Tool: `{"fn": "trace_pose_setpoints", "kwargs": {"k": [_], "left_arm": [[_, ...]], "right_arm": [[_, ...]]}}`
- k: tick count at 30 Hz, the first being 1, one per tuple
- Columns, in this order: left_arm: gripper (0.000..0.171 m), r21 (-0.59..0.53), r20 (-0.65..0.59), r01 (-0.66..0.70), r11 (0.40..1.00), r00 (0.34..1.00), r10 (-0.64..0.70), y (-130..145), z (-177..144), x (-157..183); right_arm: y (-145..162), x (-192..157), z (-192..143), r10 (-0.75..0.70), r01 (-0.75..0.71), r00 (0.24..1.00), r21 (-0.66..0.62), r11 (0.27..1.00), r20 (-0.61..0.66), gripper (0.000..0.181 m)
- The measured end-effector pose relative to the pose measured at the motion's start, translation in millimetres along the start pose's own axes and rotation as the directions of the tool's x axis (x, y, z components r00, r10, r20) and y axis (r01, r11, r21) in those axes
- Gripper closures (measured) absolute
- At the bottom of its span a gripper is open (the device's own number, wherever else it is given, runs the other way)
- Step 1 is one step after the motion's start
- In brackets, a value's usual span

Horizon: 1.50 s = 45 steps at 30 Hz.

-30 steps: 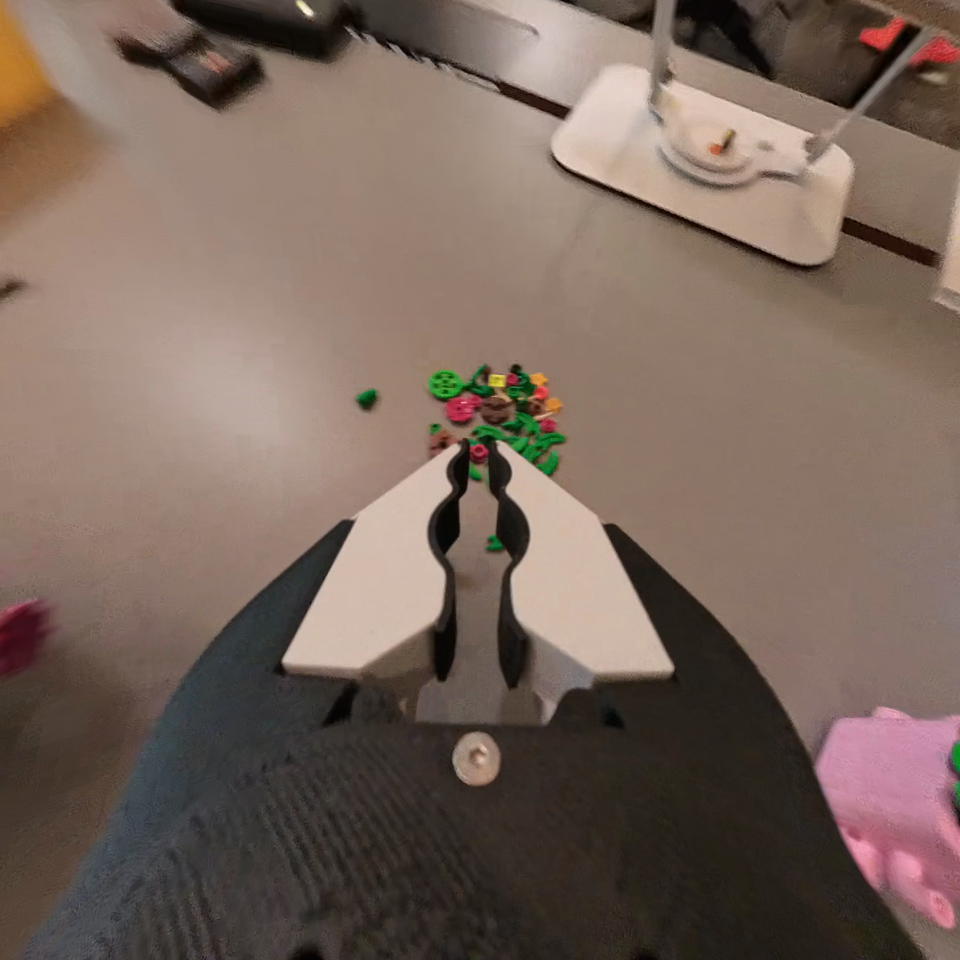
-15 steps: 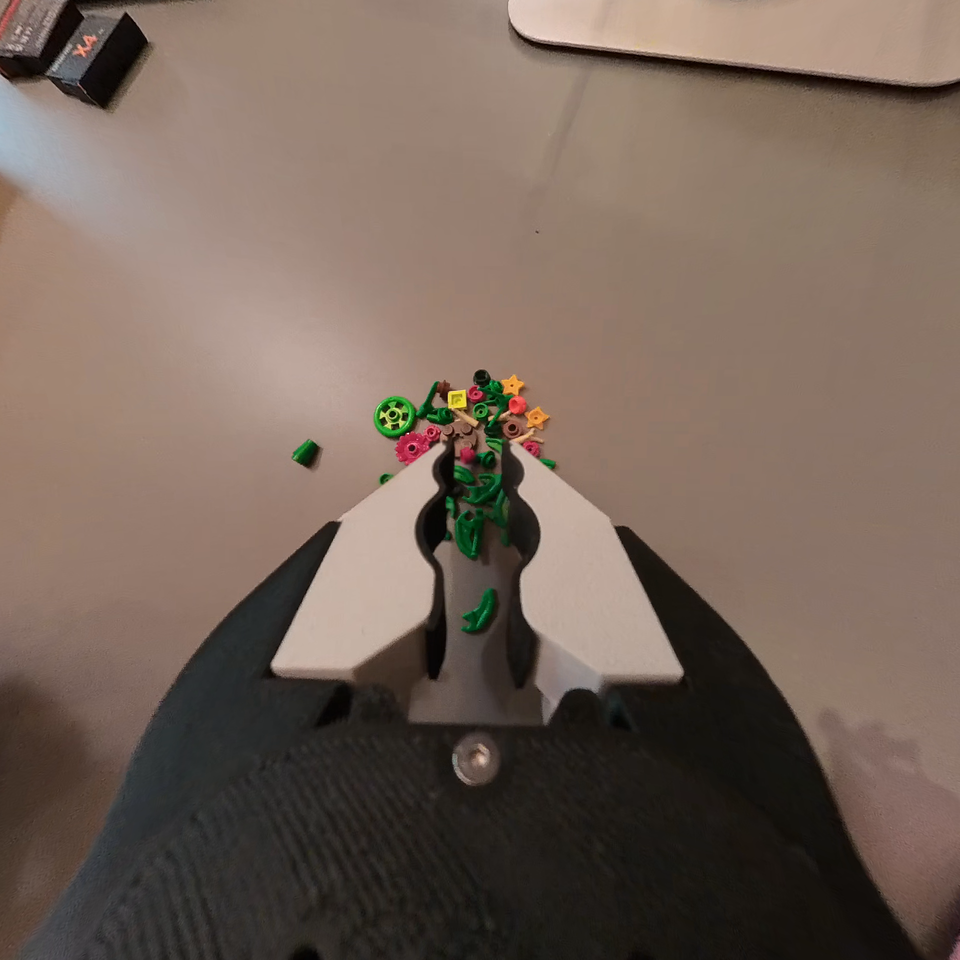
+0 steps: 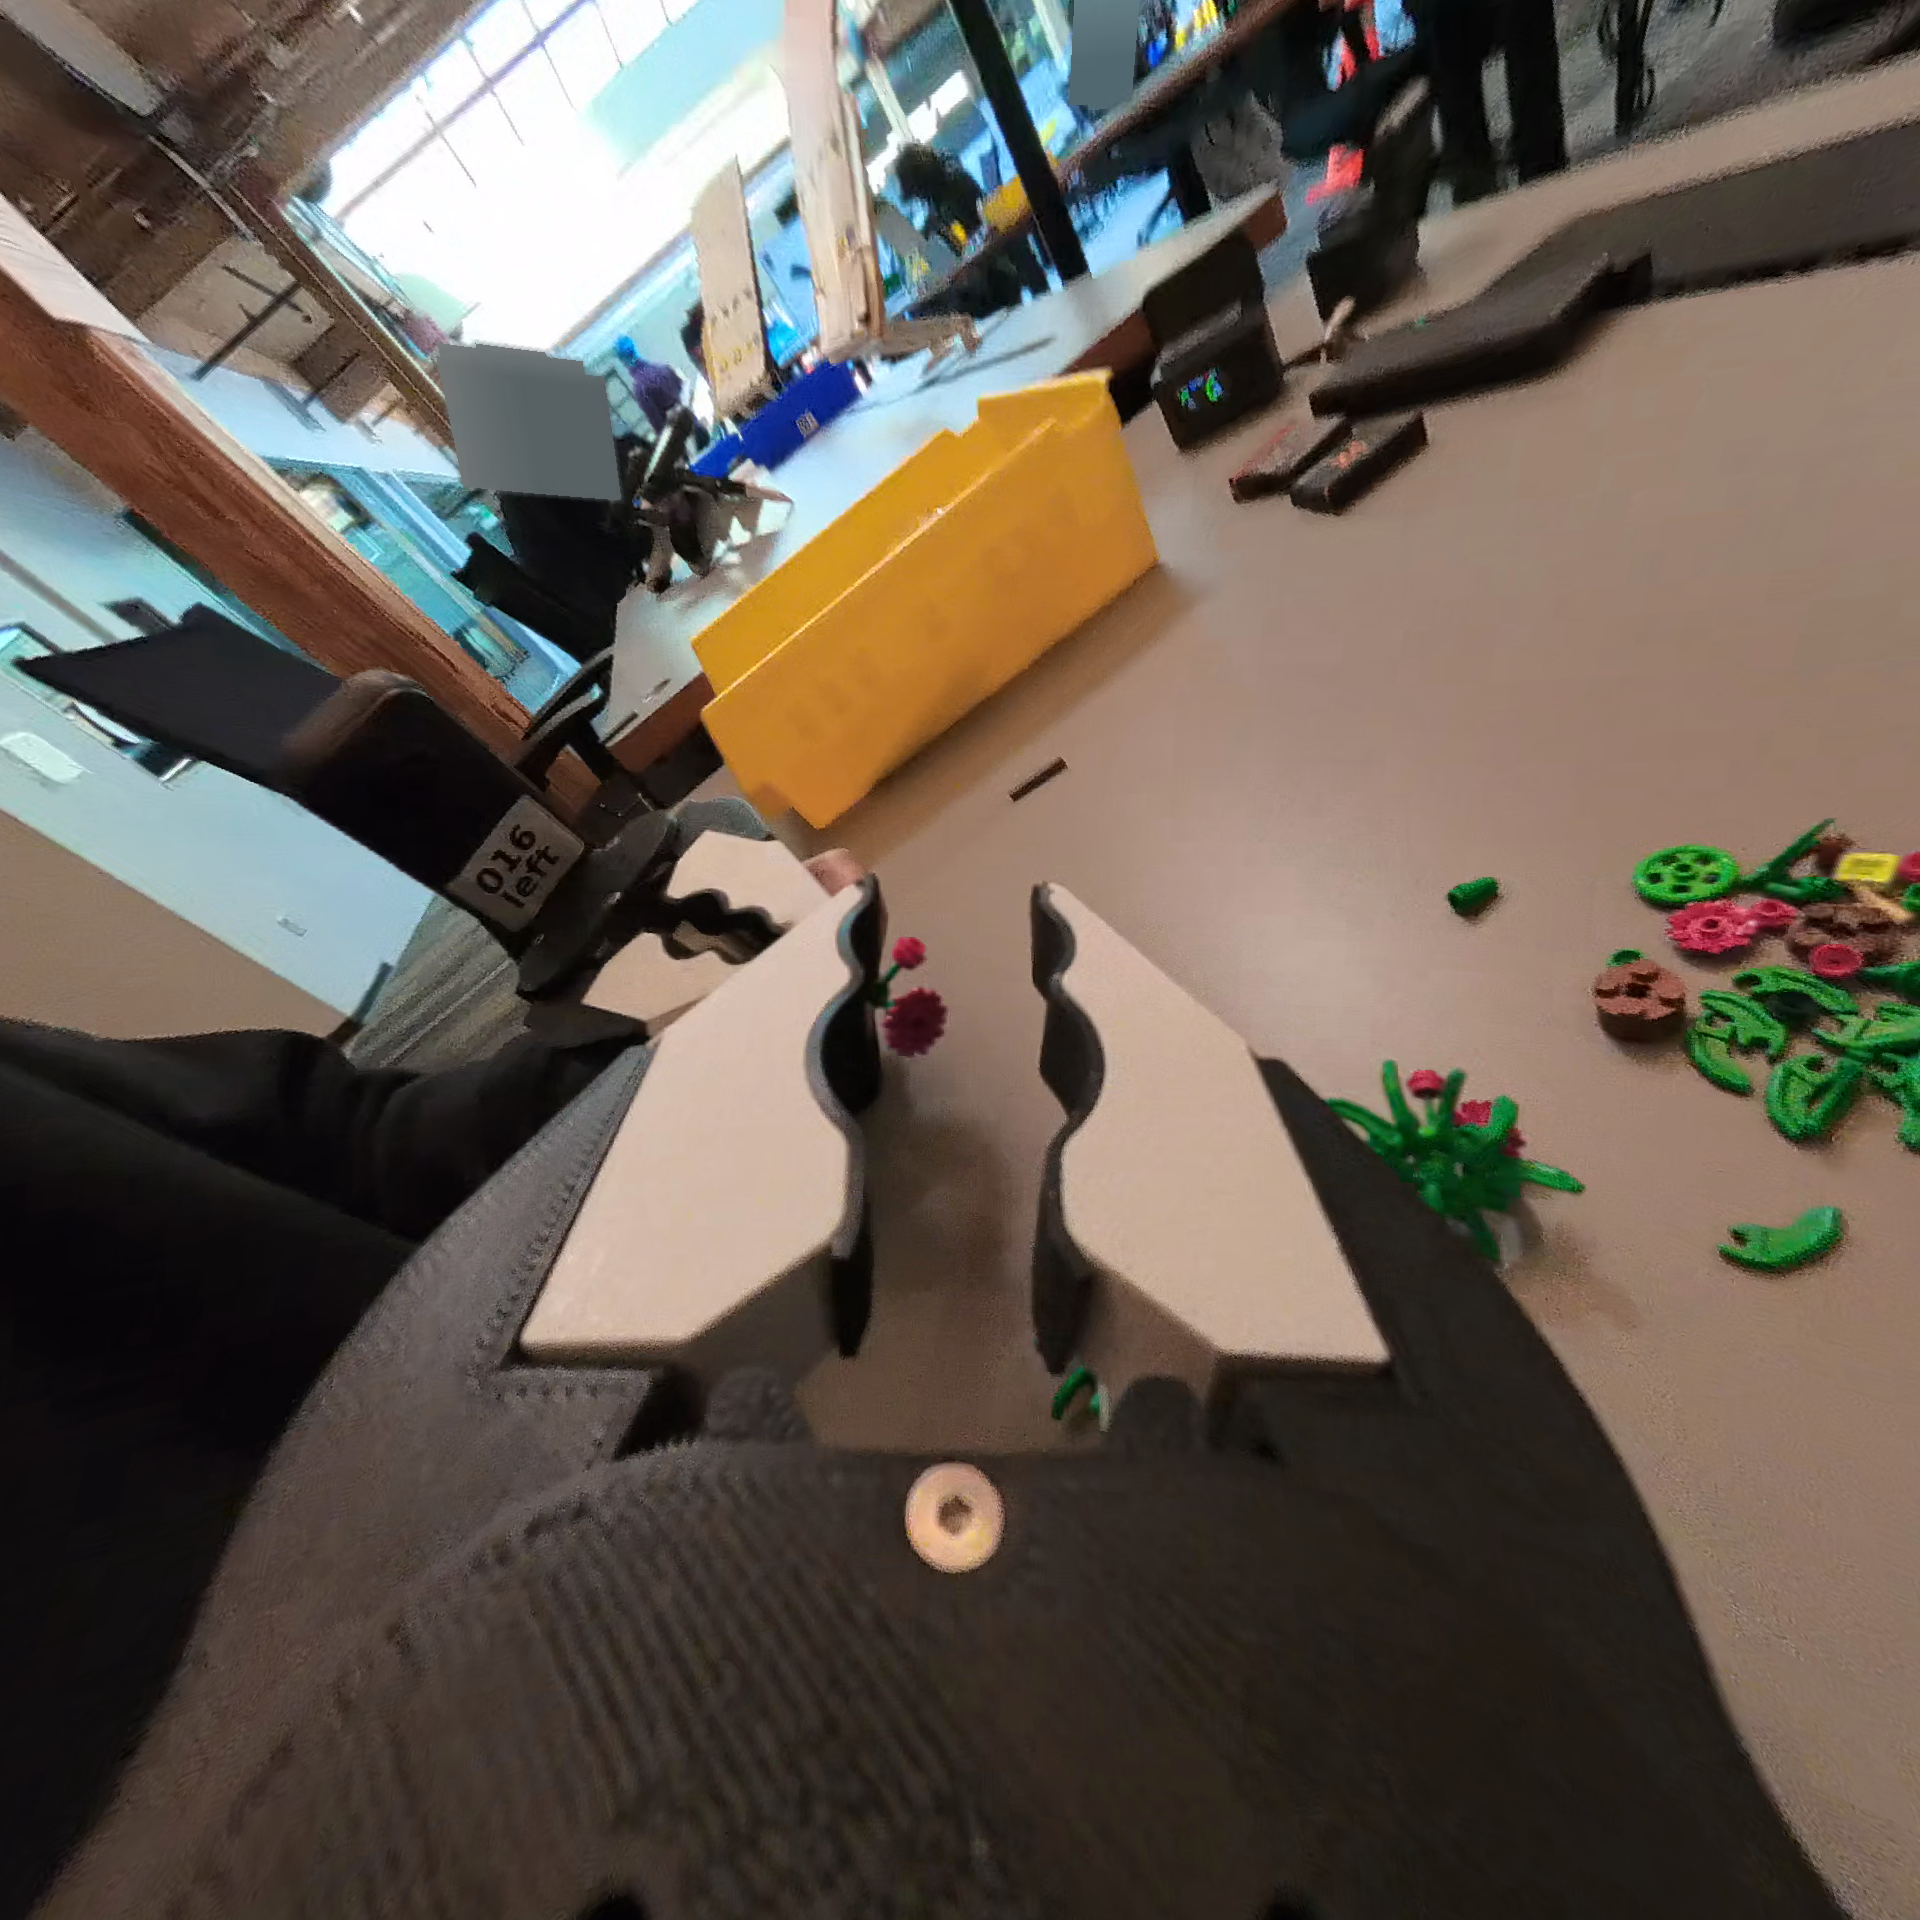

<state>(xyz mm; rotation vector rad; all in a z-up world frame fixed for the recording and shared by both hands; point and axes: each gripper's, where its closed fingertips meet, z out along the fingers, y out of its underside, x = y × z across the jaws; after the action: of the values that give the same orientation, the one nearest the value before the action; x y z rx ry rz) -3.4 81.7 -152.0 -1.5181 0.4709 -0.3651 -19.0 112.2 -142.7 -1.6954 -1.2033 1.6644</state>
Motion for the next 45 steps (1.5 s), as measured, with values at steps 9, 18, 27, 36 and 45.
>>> {"fn": "trace_pose_setpoints", "kwargs": {"k": [9, 18, 27, 36, 45], "left_arm": [[0.171, -0.092, -0.006, -0.354, 0.931, 0.935, 0.355, 17, 14, 26], [0.171, -0.100, -0.048, -0.397, 0.912, 0.918, 0.394, 22, 19, 36], [0.166, -0.011, 0.047, -0.319, 0.948, 0.947, 0.319, 5, 13, 23], [0.143, 0.087, -0.177, 0.278, 0.957, 0.949, -0.260, -12, 11, 22], [0.163, -0.006, -0.354, 0.528, 0.849, 0.793, -0.495, -12, 13, 33]], "right_arm": [[29, -6, -21, 0.068, -0.065, 0.995, -0.050, 0.997, 0.070, 0.158], [46, -5, -22, 0.034, -0.026, 0.997, -0.122, 0.992, 0.064, 0.158], [32, -11, -25, 0.062, -0.058, 0.991, -0.031, 0.998, 0.115, 0.177], [19, -20, -27, 0.038, -0.052, 0.983, 0.075, 0.996, 0.181, 0.177], [22, -35, -25, -0.168, 0.158, 0.974, 0.079, 0.984, 0.149, 0.177]]}}
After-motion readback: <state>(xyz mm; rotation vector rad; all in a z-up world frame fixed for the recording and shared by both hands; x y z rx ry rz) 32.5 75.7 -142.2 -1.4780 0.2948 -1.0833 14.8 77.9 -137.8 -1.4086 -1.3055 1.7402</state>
